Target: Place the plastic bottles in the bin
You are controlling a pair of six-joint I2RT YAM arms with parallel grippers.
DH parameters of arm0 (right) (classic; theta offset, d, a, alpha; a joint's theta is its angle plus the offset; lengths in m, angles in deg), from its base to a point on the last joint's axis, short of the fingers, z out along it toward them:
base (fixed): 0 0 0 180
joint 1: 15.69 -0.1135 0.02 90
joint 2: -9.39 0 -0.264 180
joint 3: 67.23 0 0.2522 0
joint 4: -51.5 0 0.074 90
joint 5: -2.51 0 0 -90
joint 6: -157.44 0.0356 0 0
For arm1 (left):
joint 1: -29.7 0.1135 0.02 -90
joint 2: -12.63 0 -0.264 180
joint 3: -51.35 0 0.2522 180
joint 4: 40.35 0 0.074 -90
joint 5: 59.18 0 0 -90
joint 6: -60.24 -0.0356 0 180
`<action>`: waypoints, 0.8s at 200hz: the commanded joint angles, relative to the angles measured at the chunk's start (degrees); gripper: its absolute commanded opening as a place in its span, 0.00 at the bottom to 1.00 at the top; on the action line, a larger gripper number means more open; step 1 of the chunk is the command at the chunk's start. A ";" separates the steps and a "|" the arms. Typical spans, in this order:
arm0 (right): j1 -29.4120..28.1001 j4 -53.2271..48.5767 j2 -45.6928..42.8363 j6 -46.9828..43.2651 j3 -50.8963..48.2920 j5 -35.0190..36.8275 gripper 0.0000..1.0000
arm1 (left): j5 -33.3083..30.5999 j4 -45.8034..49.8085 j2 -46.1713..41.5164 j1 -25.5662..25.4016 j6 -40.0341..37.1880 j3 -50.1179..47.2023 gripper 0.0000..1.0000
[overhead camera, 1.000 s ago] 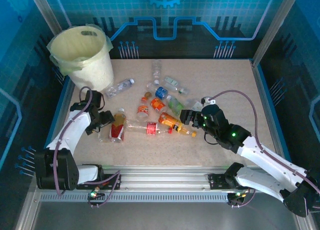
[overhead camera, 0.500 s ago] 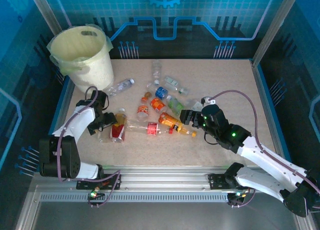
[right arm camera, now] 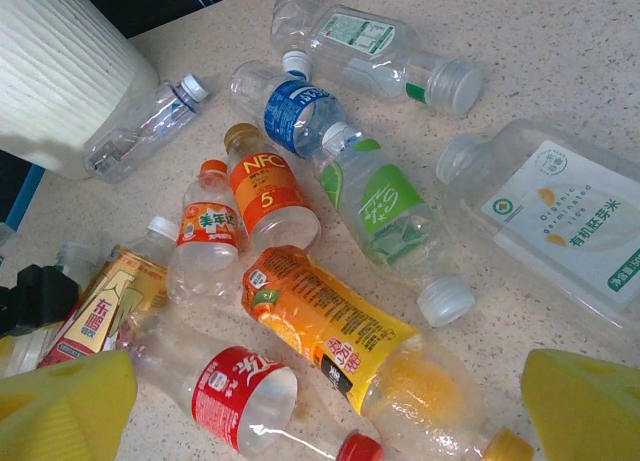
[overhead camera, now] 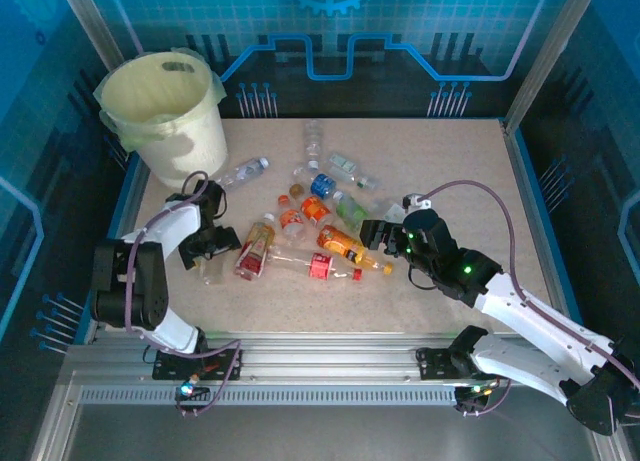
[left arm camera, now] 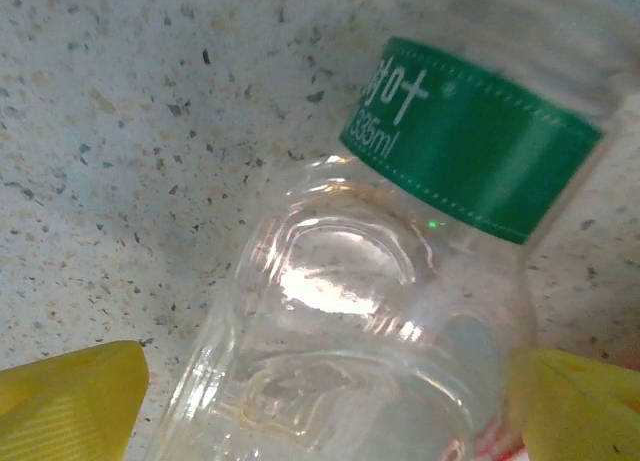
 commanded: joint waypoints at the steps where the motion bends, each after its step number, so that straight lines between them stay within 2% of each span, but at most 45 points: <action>1: 0.83 -0.51 -0.28 -0.02 -0.29 0.56 1.00 | 0.20 1.45 0.42 0.43 -0.03 -0.70 0.91; 23: 0.86 -0.43 -0.20 -0.08 -0.40 0.50 1.00 | 0.68 0.44 0.98 0.55 -0.02 -0.97 0.82; 47: 0.83 -0.51 -0.20 -0.17 -0.50 0.45 1.00 | 1.65 -0.79 2.76 0.56 0.31 -2.15 0.81; 66: 0.86 1.06 -0.28 -1.99 -1.47 -0.88 1.00 | 1.22 -1.53 2.82 0.56 0.62 -2.95 0.76; 90: 0.82 3.59 0.36 -6.14 -2.72 -5.05 1.00 | -1.13 -1.52 -0.33 0.72 0.93 -3.00 0.71; 115: -0.06 5.93 4.02 -16.09 -2.89 -14.23 1.00 | -1.82 -2.63 -4.64 2.15 1.41 -4.15 0.66; 160: -4.82 6.51 12.16 -22.76 0.30 -17.00 1.00 | -2.13 -4.61 -13.53 2.71 1.68 -5.89 0.59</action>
